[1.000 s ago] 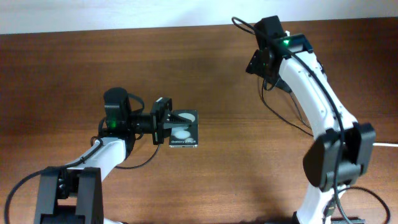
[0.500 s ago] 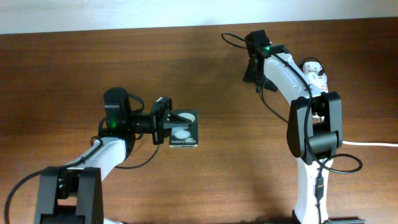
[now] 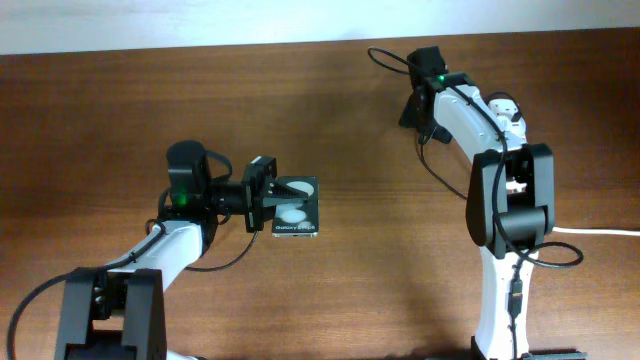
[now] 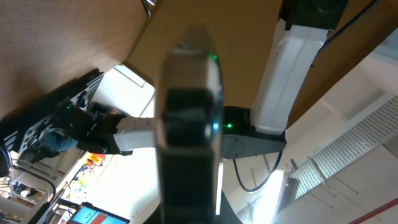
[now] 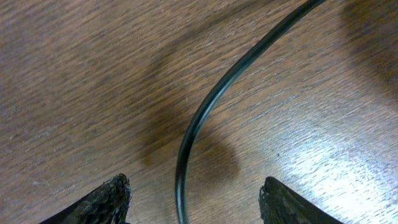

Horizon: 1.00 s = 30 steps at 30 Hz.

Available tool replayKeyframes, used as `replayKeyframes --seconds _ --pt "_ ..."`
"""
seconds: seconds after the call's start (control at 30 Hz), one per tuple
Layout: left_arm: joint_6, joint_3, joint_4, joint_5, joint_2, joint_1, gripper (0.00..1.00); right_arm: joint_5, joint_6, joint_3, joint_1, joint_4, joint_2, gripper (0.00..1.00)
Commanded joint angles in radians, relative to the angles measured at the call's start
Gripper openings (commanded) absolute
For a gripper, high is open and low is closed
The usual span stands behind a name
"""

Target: Plug charger to phone and switch on socket

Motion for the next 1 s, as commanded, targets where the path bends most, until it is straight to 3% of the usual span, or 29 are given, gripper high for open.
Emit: replayKeyframes --seconds 0.0,0.1,0.17,0.3,0.33,0.5,0.6,0.8,0.83,0.87,0.9,0.93,0.97 --pt "-0.002 0.015 0.005 0.002 0.005 0.002 0.0 -0.043 0.0 0.011 -0.016 0.007 0.011 0.64" --pt "-0.002 0.015 0.005 0.0 0.005 0.002 0.0 -0.079 -0.007 0.011 -0.014 0.006 0.011 0.48" --pt "-0.002 0.015 0.005 0.0 0.005 0.002 0.0 -0.122 -0.008 0.011 -0.014 0.004 0.011 0.32" --pt "-0.002 0.015 0.005 0.0 0.005 0.002 0.0 -0.126 -0.008 0.011 -0.014 -0.024 0.011 0.23" --pt "-0.002 0.015 0.005 0.0 0.005 0.002 0.0 -0.126 -0.016 0.011 -0.014 -0.037 0.011 0.15" --pt "-0.002 0.015 0.005 0.0 0.005 0.002 0.0 -0.257 -0.147 0.011 -0.013 -0.083 0.011 0.04" --pt "-0.002 0.015 0.005 0.0 0.005 0.002 0.0 -0.401 -0.264 0.011 0.014 -0.155 0.011 0.04" --pt "-0.002 0.015 0.005 0.0 0.005 0.002 0.0 -0.415 -0.318 0.011 0.185 -0.332 0.011 0.04" --pt "-0.002 0.015 0.005 0.0 0.005 0.002 0.0 -0.406 -0.317 0.011 0.22 -0.328 0.011 0.05" --pt "-0.002 0.015 0.005 0.0 0.005 0.002 0.0 -0.406 -0.314 0.011 0.239 -0.319 0.011 0.16" --pt "-0.002 0.015 0.005 0.0 0.005 0.002 0.0 -0.407 -0.312 0.012 0.253 -0.309 0.011 0.33" --pt "-0.002 0.015 0.005 0.0 0.005 0.002 0.0 -0.406 -0.312 0.012 0.262 -0.299 0.011 0.58" --pt "-0.002 0.015 0.005 0.0 0.005 0.002 0.0 -0.406 -0.312 0.012 0.261 -0.292 0.011 0.7"
